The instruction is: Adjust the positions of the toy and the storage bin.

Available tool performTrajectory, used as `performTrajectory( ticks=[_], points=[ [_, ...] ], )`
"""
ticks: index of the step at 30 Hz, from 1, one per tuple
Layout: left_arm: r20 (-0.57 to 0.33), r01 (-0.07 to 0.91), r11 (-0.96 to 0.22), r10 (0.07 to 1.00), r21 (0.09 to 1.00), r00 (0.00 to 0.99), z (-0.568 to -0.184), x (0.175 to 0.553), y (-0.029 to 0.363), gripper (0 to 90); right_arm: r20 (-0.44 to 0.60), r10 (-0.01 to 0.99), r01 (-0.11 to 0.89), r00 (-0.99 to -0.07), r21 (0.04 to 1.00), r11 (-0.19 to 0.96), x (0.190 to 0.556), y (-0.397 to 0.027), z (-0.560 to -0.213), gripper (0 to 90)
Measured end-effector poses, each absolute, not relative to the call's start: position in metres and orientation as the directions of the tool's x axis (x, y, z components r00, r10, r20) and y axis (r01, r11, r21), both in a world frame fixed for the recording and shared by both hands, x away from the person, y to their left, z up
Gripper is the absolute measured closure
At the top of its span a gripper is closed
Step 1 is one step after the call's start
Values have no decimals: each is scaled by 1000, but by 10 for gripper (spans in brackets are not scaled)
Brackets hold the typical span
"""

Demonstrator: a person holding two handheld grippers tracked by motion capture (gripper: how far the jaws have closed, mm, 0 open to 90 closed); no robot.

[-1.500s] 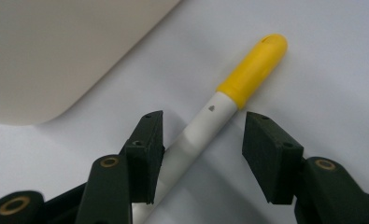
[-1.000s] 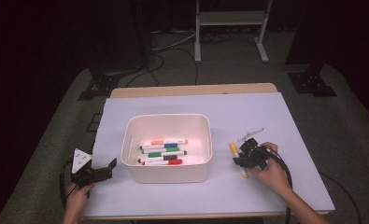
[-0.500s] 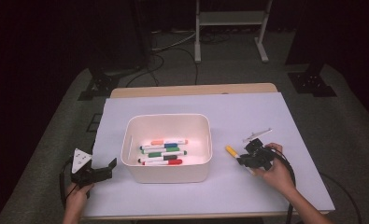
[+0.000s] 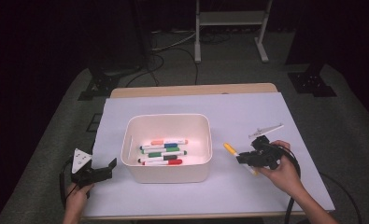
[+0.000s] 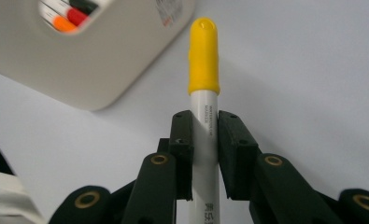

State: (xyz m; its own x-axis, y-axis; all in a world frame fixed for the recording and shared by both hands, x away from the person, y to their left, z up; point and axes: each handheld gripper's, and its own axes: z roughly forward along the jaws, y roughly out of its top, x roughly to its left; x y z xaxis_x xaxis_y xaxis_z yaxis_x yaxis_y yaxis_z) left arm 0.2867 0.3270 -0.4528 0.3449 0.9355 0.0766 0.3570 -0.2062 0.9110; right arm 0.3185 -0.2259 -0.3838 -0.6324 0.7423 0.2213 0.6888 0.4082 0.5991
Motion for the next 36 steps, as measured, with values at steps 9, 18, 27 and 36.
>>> performTrajectory(
  ticks=[9,18,27,36],
  points=[
    [73,358,-203,936,911,345,-453,287,327,0,234,707,651,-668,645,401,310,-220,-340,758],
    [71,361,-202,936,910,345,-453,287,327,0,197,650,572,-734,696,435,303,-200,-294,758],
    [67,358,-198,936,912,345,-453,287,328,0,175,544,493,-821,699,518,306,-156,-266,758],
    [65,363,-195,937,911,342,-453,287,328,0,177,457,443,-872,683,581,318,-114,-267,758]
  ],
)
